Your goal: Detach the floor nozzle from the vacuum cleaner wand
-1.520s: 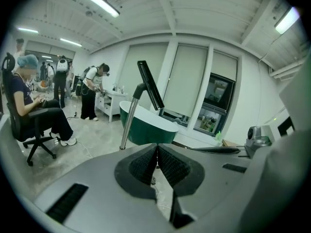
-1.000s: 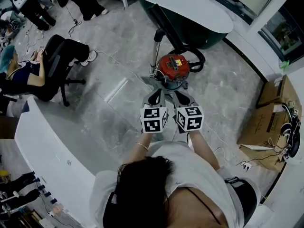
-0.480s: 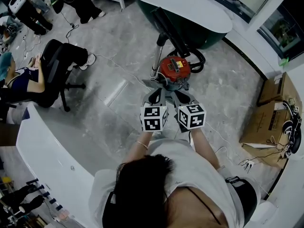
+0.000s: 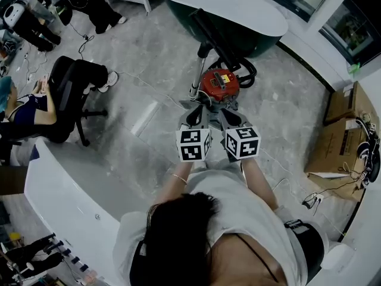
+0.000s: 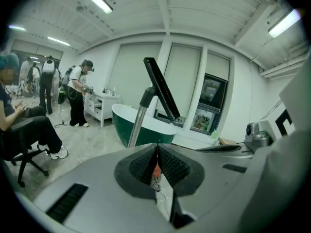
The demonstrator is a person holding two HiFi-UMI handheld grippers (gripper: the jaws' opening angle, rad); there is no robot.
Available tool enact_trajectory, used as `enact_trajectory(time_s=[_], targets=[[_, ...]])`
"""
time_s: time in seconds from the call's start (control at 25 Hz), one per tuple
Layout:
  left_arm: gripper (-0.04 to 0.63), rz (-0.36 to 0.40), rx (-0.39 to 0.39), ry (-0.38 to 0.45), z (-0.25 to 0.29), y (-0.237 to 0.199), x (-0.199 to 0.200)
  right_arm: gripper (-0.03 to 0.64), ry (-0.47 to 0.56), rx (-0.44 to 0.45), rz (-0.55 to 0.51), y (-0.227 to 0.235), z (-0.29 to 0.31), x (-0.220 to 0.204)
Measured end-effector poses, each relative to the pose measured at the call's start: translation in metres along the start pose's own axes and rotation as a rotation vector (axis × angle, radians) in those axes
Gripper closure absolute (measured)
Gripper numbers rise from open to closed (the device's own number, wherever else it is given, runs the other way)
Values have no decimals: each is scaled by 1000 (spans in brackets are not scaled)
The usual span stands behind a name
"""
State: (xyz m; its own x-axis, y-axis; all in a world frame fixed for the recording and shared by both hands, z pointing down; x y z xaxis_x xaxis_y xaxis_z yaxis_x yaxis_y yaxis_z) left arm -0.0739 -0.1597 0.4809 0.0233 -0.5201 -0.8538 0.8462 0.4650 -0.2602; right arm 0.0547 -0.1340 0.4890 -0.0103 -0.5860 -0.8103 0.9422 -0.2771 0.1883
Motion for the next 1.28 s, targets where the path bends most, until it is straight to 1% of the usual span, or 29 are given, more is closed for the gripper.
enact_trajectory(time_s=[0.2, 0.76, 1.0, 1.28], targets=[[588, 4, -16, 10, -1, -3, 3, 600, 4, -16, 12, -2, -1, -1], [588, 14, -19, 9, 4, -4, 9, 600, 23, -42, 35, 6, -3, 7], [588, 20, -4, 4, 11, -4, 12, 598, 35, -32, 38, 15, 0, 14], [588, 31, 6, 23, 16, -6, 16, 598, 56, -12, 27, 20, 5, 25]])
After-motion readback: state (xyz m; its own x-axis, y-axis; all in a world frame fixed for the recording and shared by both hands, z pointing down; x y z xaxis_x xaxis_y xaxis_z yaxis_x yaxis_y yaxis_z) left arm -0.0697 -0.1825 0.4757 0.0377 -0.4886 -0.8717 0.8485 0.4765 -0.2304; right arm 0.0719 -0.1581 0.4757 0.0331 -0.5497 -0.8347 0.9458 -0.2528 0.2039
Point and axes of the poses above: the fingertips, and each gripper's own axes: z forward along the fingers, y to its right, x out of its top, the point moved 7 cm from there along -z, backward along the fingers, and after that the axes turned 5 degrees about -y, right-handed, at the moved point
